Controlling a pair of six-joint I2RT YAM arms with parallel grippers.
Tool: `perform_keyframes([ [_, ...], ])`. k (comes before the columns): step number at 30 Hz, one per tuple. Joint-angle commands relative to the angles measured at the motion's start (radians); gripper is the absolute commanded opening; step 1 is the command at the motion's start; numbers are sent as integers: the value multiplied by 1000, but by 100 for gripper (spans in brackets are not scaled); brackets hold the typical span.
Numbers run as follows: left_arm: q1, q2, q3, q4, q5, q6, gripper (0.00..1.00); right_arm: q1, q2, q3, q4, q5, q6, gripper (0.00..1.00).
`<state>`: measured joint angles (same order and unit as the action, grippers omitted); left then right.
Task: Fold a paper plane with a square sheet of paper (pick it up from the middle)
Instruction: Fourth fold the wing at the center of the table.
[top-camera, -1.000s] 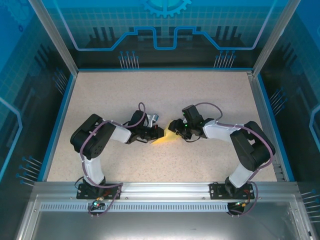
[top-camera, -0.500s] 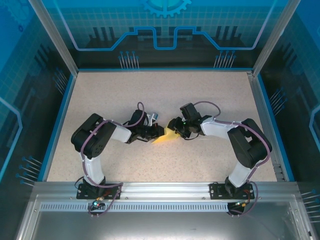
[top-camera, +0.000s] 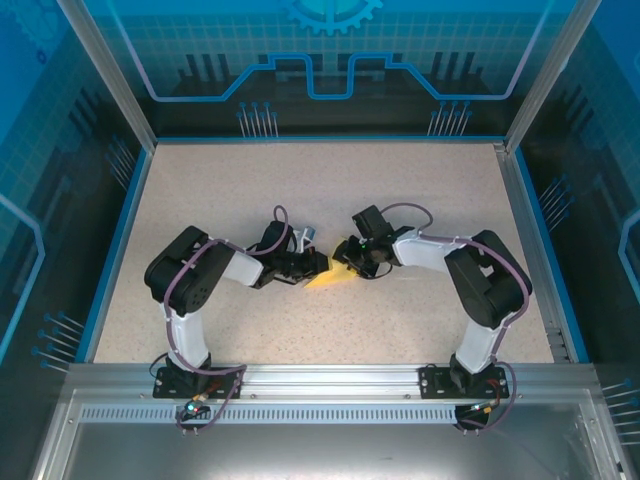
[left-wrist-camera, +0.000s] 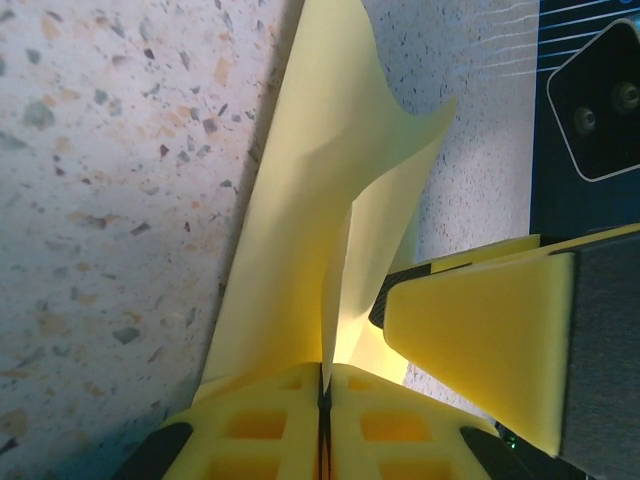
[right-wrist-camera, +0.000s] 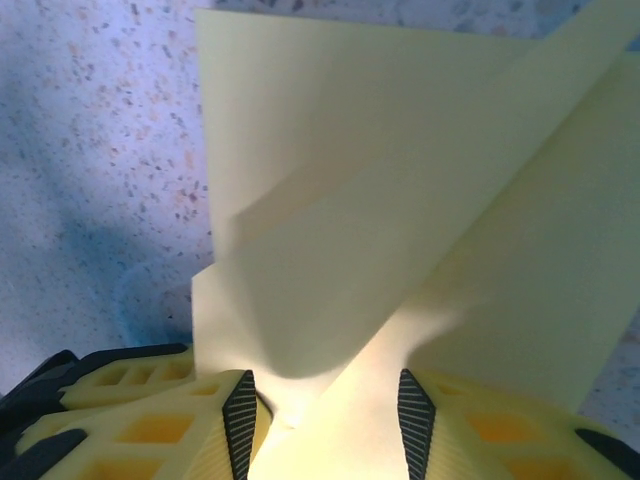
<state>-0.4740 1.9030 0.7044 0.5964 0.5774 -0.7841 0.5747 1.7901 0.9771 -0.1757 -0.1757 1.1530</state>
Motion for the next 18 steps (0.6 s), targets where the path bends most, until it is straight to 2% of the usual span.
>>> perform_keyframes([
  [1, 8, -2, -4, -29, 9, 12, 14, 10, 29, 41, -120, 41, 21, 44],
  [7, 13, -63, -16, -66, 19, 29, 24, 13, 69, 76, -228, 83, 38, 43],
  [18, 53, -219, -65, -164, 4, 91, 31, 17, 109, 116, -317, 118, 73, 49],
])
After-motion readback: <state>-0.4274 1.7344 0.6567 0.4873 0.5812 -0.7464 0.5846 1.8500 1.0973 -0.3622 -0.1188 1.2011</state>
